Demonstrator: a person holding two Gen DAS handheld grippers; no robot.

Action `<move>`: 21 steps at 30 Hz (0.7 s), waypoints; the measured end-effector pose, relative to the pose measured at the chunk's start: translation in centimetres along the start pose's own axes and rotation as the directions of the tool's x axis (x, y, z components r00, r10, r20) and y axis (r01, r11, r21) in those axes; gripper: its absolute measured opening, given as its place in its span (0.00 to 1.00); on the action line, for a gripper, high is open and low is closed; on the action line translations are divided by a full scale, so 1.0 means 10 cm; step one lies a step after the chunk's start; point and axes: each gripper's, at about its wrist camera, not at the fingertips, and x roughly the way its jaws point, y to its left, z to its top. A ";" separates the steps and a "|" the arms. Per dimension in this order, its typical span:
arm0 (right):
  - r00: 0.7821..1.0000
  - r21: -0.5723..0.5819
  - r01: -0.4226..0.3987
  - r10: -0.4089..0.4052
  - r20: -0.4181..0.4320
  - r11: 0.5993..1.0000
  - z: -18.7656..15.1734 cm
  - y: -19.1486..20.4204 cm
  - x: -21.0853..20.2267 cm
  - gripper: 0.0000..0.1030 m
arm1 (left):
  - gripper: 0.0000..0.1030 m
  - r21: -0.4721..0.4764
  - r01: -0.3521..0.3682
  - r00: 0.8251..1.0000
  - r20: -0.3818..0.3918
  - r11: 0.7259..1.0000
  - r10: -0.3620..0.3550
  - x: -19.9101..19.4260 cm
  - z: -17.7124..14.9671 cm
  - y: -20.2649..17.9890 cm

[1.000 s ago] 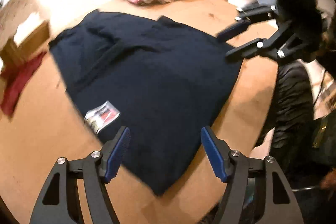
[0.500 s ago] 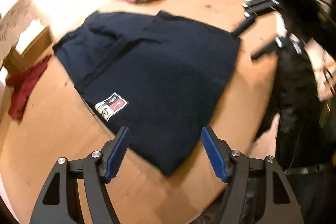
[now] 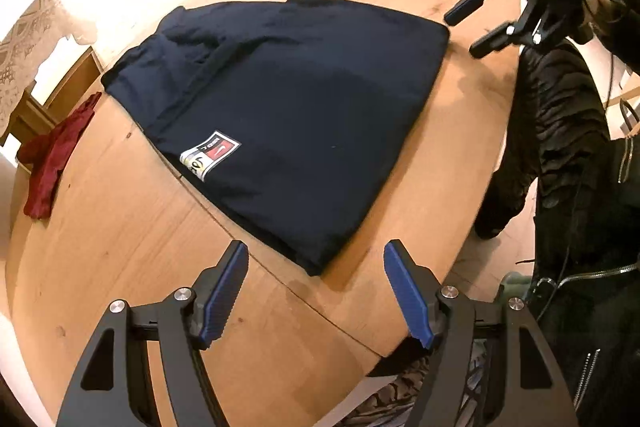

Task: Fold clothes
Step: 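Move both tools to the shirt's folded edge and grasp it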

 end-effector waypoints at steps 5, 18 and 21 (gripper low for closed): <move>1.000 -0.012 0.000 0.000 0.021 1.000 0.00 0.04 0.01 0.51 | 0.65 0.040 0.042 0.999 -0.013 0.998 -0.042 0.03 0.05 -0.05; 1.000 0.021 -0.017 0.017 -0.010 1.000 0.06 -0.03 -0.02 0.51 | 0.48 0.076 0.050 0.997 -0.055 0.996 -0.045 0.11 0.15 0.04; 1.000 -0.042 -0.031 0.031 0.001 0.999 0.08 0.06 -0.06 0.51 | 0.49 0.140 0.048 0.997 -0.072 0.989 -0.038 0.11 0.17 0.00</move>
